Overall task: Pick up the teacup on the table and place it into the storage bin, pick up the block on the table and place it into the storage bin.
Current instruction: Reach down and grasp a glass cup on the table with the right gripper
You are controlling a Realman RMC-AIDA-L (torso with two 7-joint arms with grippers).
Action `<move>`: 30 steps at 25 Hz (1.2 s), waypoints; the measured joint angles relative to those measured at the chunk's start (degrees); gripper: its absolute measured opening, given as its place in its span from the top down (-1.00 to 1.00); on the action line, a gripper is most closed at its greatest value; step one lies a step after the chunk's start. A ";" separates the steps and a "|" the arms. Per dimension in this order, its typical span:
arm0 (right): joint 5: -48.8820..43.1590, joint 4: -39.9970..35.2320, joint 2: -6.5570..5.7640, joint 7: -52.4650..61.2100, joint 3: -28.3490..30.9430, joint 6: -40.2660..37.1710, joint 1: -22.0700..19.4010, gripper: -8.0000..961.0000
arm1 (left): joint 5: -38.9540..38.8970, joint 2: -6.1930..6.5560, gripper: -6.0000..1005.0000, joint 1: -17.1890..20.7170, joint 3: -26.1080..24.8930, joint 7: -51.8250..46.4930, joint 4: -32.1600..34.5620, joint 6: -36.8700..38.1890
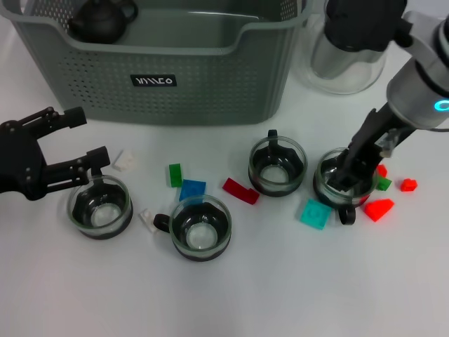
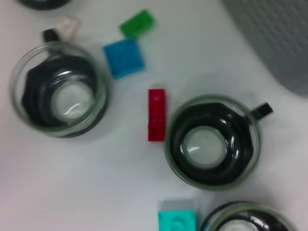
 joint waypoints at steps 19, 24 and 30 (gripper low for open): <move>2.68 10.34 0.13 7.93 -3.88 9.12 -1.04 0.05 | -0.02 -0.05 -0.70 -0.16 0.43 0.80 -1.06 -2.60; 2.86 10.92 0.20 8.15 -7.47 12.30 -2.33 0.10 | -0.02 -0.08 -0.70 -0.14 0.42 0.82 -1.46 -2.60; 2.93 9.24 -0.05 8.27 -6.64 11.97 -3.14 0.49 | -0.02 -0.08 -0.69 -0.05 0.42 0.83 -1.50 -2.57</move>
